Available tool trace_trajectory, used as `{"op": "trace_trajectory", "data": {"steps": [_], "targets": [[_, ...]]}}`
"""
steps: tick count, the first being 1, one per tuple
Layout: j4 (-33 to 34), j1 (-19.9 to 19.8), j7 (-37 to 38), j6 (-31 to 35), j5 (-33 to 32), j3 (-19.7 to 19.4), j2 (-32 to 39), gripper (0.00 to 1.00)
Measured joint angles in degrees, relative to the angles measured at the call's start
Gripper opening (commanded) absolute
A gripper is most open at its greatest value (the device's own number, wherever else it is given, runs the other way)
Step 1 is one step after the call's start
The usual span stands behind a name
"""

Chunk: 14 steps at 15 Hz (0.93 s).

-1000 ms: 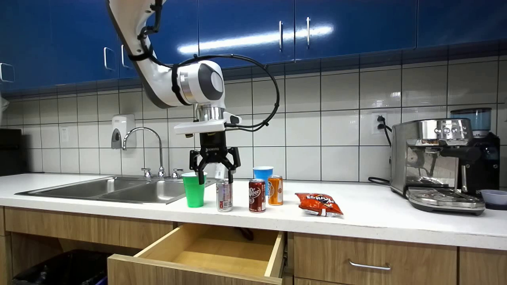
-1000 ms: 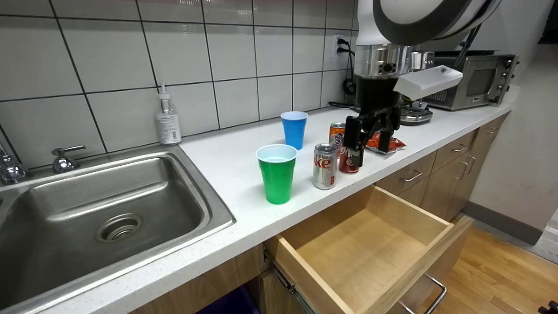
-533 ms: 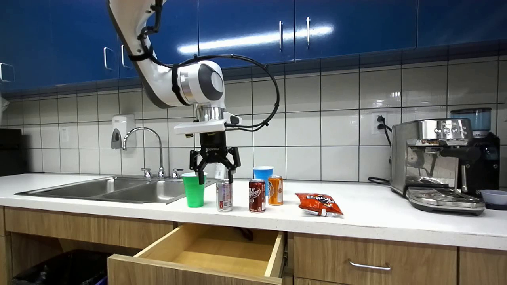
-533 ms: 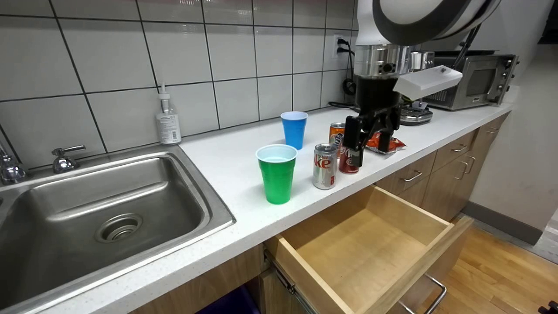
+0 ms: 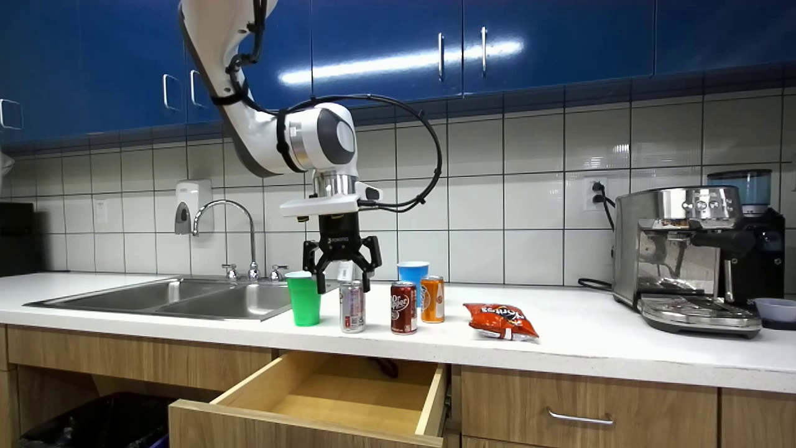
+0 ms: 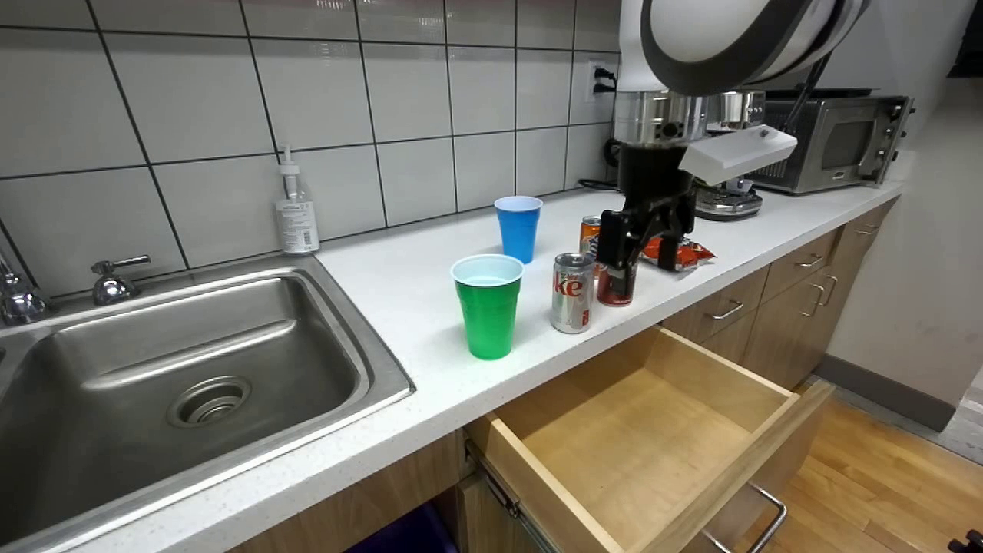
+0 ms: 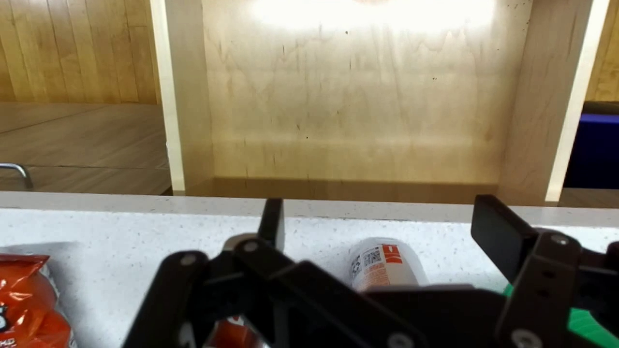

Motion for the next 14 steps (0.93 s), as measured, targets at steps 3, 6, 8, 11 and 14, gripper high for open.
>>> {"op": "trace_trajectory", "data": {"steps": [3, 6, 8, 11, 14], "targets": [[2.1, -0.1, -0.5, 0.0, 0.0, 0.0, 2.0, 1.0], [3.6, 0.0, -1.0, 0.0, 0.0, 0.1, 2.6, 1.0], [4.1, 0.1, -1.2, 0.0, 0.0, 0.3, 2.6, 1.0], [4.7, 0.2, -1.2, 0.0, 0.0, 0.7, 2.6, 1.0], [5.1, 0.3, -1.2, 0.0, 0.0, 0.8, 2.6, 1.0]]}}
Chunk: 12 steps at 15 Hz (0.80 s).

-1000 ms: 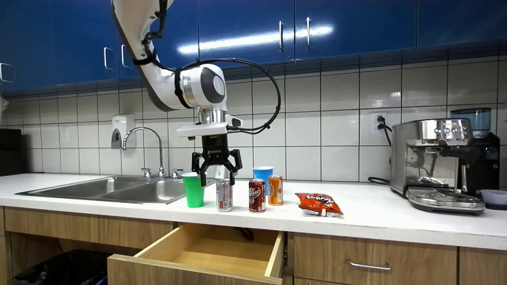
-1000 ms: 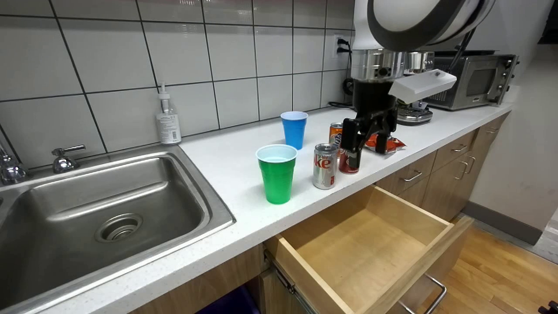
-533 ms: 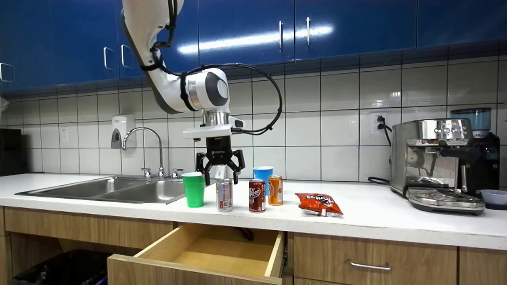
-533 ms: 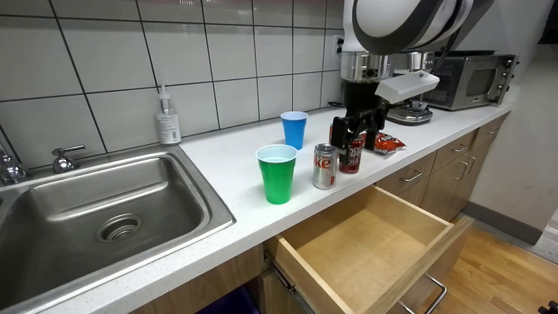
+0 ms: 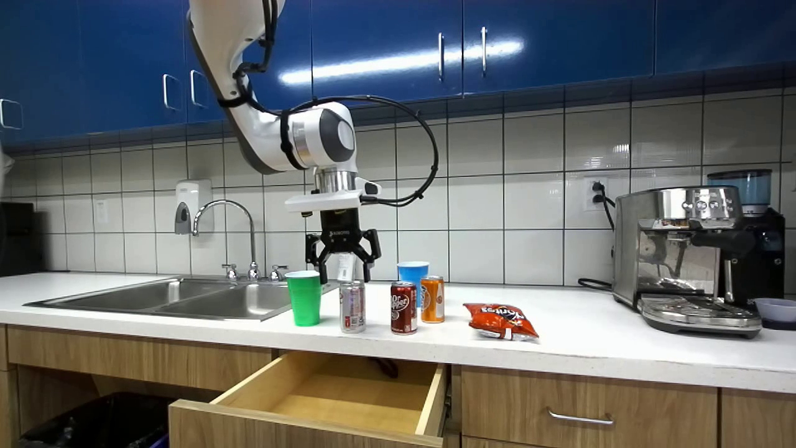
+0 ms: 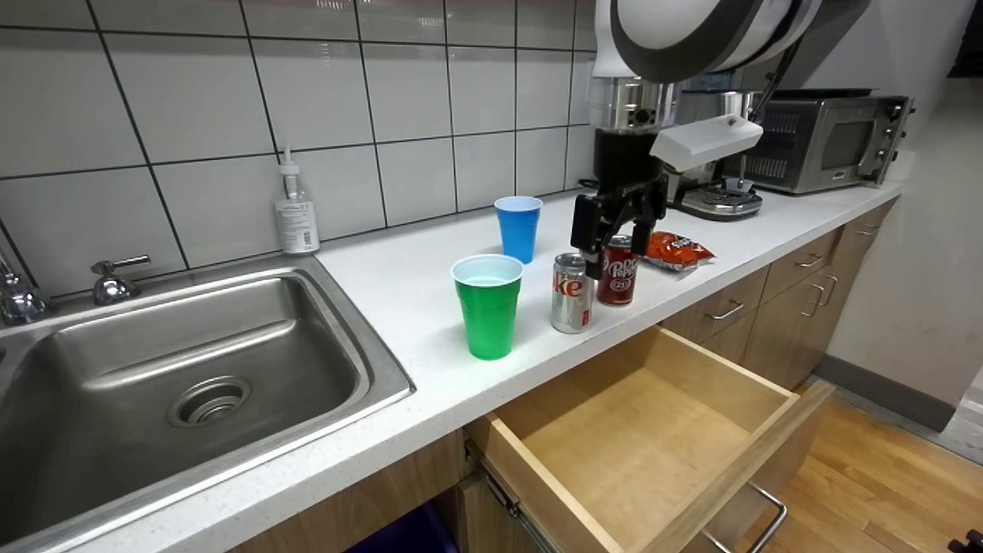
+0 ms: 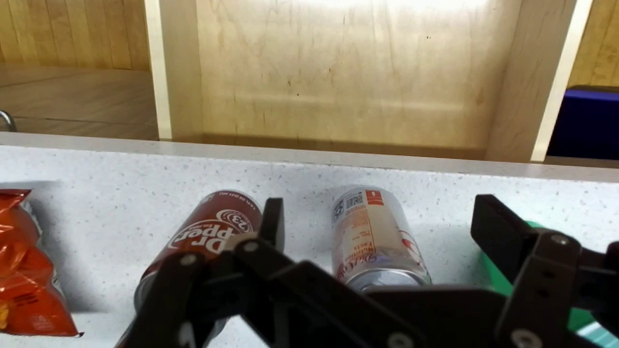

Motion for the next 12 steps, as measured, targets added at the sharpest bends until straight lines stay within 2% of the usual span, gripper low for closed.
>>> {"op": "trace_trajectory", "data": {"steps": [12], "targets": [[0.6, 0.0, 0.0, 0.9, -0.2, 0.0, 0.0, 1.0]]}}
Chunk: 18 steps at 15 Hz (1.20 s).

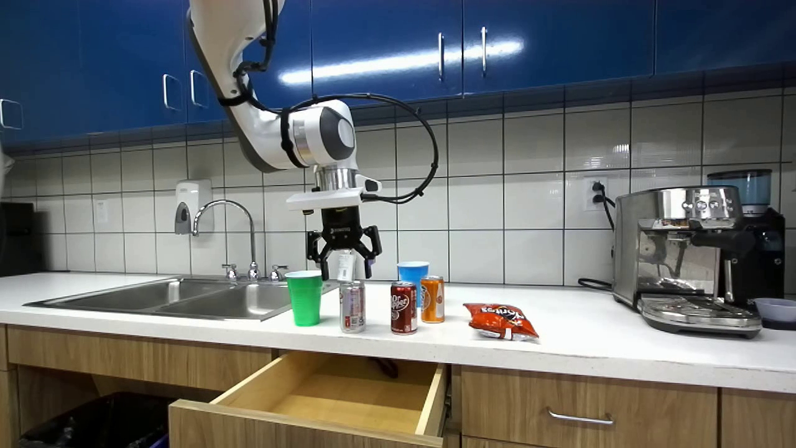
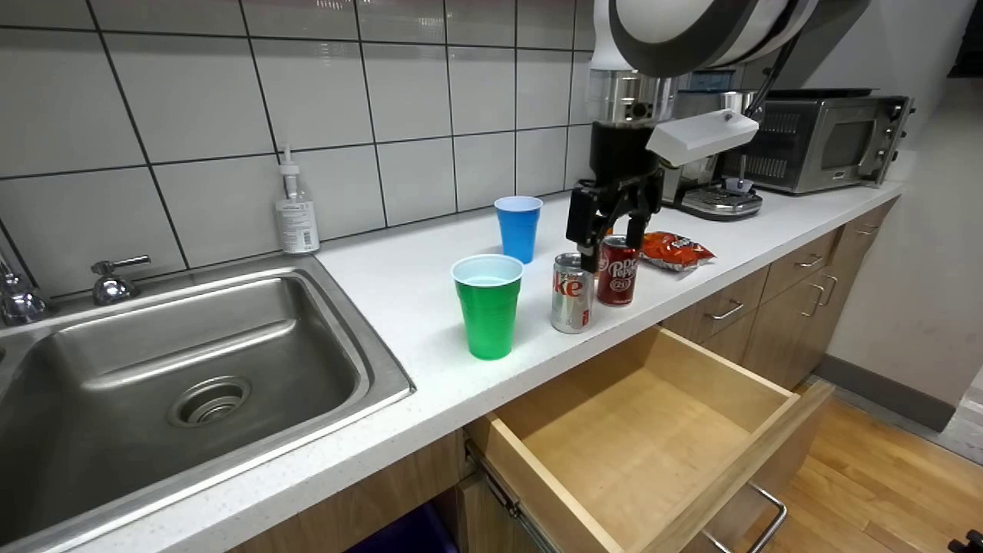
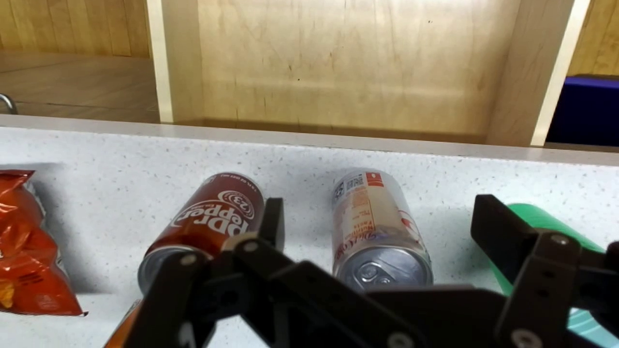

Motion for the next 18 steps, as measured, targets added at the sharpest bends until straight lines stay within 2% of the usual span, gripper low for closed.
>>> {"op": "trace_trajectory", "data": {"steps": [18], "targets": [[0.2, 0.0, -0.1, 1.7, -0.2, -0.1, 0.1, 1.0]]}}
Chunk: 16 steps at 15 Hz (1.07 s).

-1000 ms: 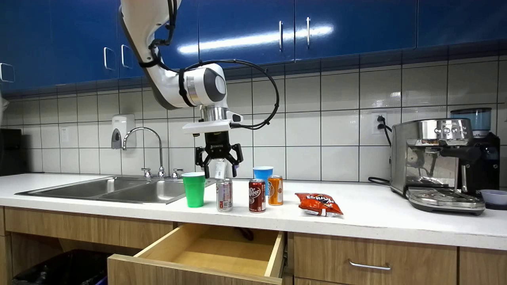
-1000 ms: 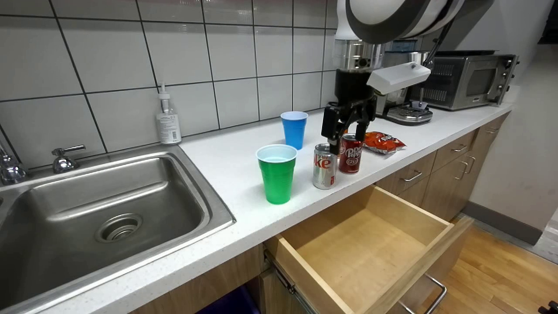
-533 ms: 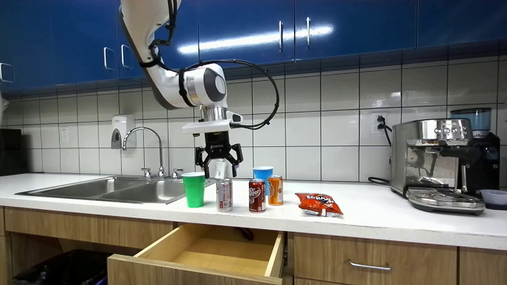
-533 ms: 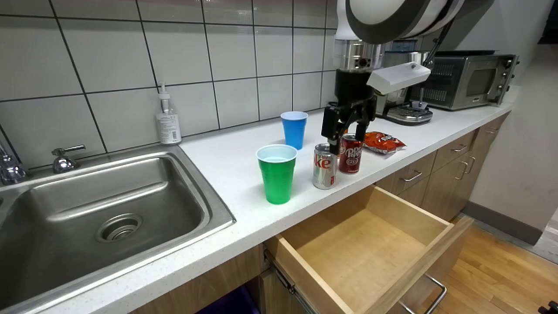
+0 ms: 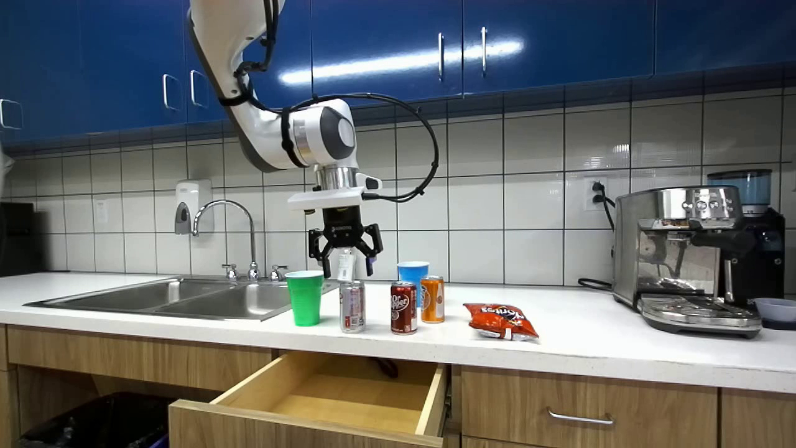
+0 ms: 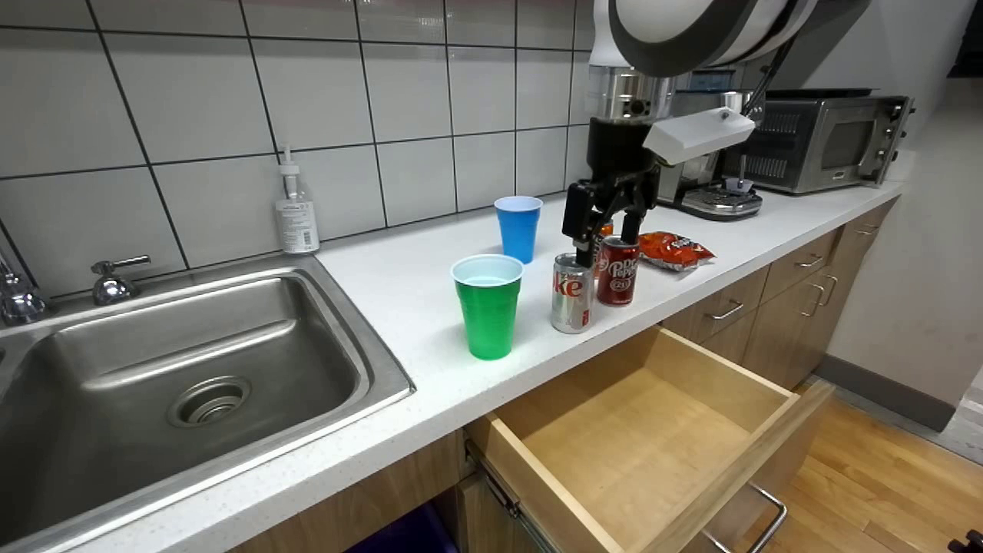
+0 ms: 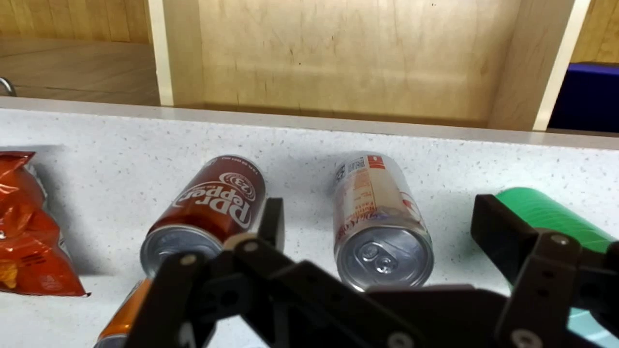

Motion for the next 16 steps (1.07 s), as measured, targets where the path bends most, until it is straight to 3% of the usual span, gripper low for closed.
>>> {"op": "trace_trajectory", "data": {"steps": [16], "targets": [[4.1, 0.0, -3.2, 5.1, -0.5, 0.2, 5.8, 1.0]]}}
